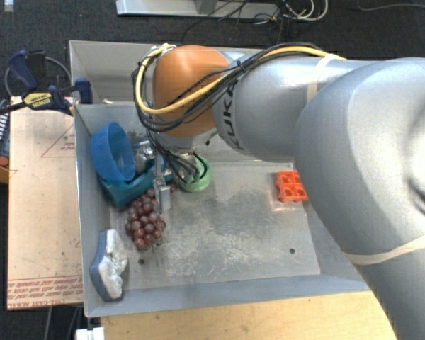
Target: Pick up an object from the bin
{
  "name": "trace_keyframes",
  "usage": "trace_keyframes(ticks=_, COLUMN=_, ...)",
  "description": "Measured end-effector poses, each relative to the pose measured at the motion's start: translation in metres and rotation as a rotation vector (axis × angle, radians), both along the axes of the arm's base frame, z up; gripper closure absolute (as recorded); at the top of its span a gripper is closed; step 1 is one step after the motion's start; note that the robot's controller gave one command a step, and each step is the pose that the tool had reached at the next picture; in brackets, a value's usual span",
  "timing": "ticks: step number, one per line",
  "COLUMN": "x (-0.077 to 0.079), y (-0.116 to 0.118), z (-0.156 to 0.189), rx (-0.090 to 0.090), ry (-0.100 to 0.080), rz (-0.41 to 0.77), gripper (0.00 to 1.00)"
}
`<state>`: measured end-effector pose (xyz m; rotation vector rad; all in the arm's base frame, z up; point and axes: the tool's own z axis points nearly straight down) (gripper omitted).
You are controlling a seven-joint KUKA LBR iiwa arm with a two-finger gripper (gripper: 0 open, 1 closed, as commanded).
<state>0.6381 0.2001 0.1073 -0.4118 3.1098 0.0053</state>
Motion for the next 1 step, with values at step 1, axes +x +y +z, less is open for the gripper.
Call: trace_keyframes(ticks=1, x=-0.0301, y=-0.0184, z=-0.0062, rx=0.008, ry=-0.027, rz=0.307, gripper=0.0)
